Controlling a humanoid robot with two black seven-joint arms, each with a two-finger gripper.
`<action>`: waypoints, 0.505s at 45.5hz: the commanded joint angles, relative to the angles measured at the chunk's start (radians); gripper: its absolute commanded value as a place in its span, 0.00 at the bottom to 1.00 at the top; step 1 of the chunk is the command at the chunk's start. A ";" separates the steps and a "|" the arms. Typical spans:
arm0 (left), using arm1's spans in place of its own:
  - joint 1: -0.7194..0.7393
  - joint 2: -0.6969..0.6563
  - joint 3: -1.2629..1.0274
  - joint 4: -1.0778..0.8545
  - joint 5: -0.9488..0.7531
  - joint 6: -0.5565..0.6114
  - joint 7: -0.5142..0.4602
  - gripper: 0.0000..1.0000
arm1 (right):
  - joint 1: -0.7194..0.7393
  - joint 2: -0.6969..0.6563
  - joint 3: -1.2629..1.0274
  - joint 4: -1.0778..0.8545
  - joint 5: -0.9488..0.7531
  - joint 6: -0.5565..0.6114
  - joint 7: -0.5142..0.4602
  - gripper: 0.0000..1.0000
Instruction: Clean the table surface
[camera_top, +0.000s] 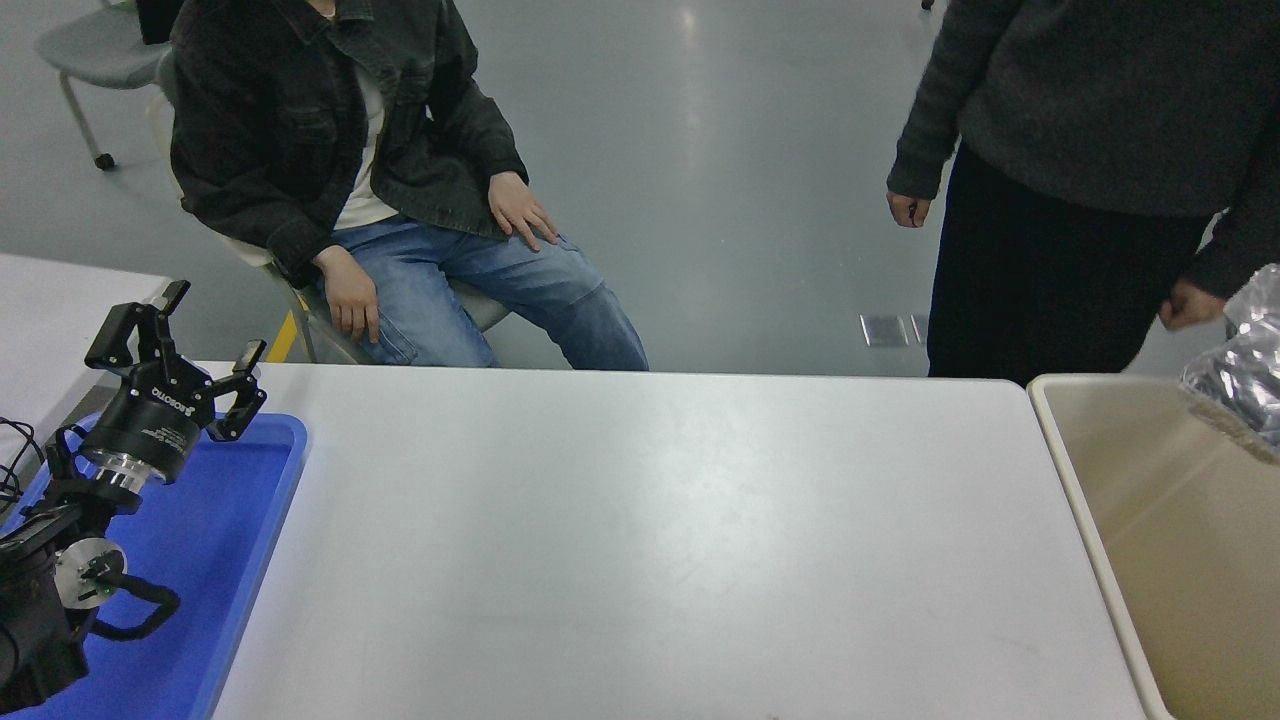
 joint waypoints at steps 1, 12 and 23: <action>0.000 0.000 0.000 0.001 0.000 0.000 0.000 1.00 | -0.121 0.213 0.006 -0.220 0.076 -0.075 -0.005 0.00; 0.000 0.000 0.000 -0.001 0.000 0.000 0.000 1.00 | -0.161 0.288 0.006 -0.223 0.080 -0.157 -0.016 0.00; 0.000 0.000 0.000 0.001 0.000 0.000 0.000 1.00 | -0.179 0.333 0.006 -0.223 0.089 -0.178 -0.042 0.00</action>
